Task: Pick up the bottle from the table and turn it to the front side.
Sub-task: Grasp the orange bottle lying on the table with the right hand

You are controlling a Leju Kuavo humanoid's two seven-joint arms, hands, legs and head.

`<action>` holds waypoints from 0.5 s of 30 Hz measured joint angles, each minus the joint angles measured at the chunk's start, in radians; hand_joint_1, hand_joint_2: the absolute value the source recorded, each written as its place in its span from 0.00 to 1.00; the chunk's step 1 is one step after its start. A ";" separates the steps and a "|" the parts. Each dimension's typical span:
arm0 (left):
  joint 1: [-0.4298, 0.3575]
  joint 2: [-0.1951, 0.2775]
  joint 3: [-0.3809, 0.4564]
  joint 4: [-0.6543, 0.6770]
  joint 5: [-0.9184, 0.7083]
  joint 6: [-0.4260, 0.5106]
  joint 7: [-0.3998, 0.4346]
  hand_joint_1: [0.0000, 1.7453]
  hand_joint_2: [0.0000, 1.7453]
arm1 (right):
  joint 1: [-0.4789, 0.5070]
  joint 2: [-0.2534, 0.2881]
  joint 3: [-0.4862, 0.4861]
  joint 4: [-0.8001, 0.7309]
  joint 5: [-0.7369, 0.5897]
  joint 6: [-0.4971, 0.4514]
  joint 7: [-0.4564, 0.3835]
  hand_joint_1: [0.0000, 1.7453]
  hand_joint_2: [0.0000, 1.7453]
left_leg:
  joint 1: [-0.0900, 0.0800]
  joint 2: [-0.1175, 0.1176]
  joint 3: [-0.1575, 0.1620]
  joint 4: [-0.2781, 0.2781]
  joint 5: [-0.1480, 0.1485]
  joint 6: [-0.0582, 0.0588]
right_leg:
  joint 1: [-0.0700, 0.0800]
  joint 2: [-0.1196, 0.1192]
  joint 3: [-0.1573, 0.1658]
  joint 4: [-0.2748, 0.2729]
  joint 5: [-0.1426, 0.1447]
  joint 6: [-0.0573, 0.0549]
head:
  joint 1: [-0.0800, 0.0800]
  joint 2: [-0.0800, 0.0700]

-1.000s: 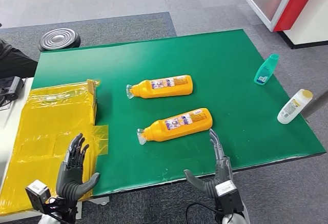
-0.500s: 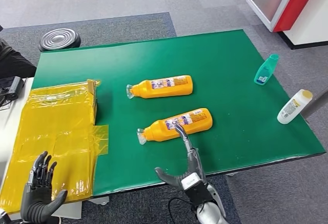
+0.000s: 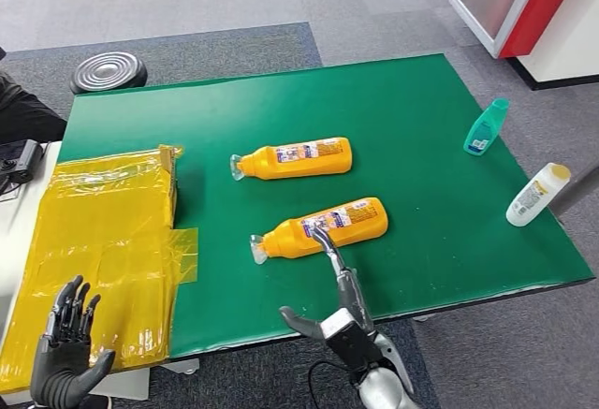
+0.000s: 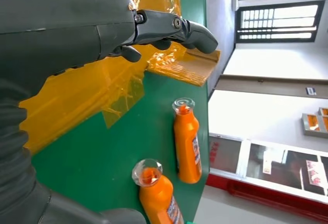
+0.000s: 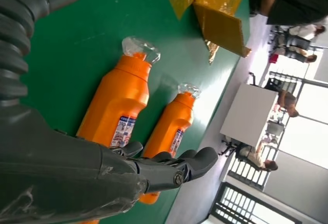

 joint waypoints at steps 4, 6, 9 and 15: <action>-0.007 -0.001 0.000 0.002 -0.001 0.002 0.000 0.00 1.00 | -0.004 -0.012 0.001 -0.018 0.040 0.000 0.038 0.00 1.00 | 0.000 0.000 0.000 0.000 0.000 0.000 | 0.000 0.000 0.000 0.000 0.000 0.000 | 0.000 0.000; -0.024 -0.005 -0.004 0.011 -0.004 0.011 0.000 0.00 1.00 | -0.023 -0.052 0.006 -0.062 0.130 0.009 0.120 0.00 1.00 | 0.000 0.000 0.000 0.000 0.000 0.000 | 0.000 0.000 0.000 0.000 0.001 0.000 | 0.000 0.000; -0.050 -0.007 -0.018 0.027 -0.007 0.029 0.000 0.00 1.00 | -0.075 -0.120 0.014 -0.102 0.262 0.048 0.240 0.00 1.00 | -0.001 0.000 0.000 0.000 0.001 0.001 | -0.001 0.000 0.000 0.000 0.002 0.001 | 0.000 0.000; -0.077 -0.007 -0.050 0.057 0.005 0.043 0.000 0.00 1.00 | -0.203 -0.233 0.042 -0.103 0.372 0.220 0.394 0.00 1.00 | -0.002 0.000 0.000 0.000 0.002 0.002 | -0.002 0.000 0.000 0.000 0.003 0.002 | 0.000 0.000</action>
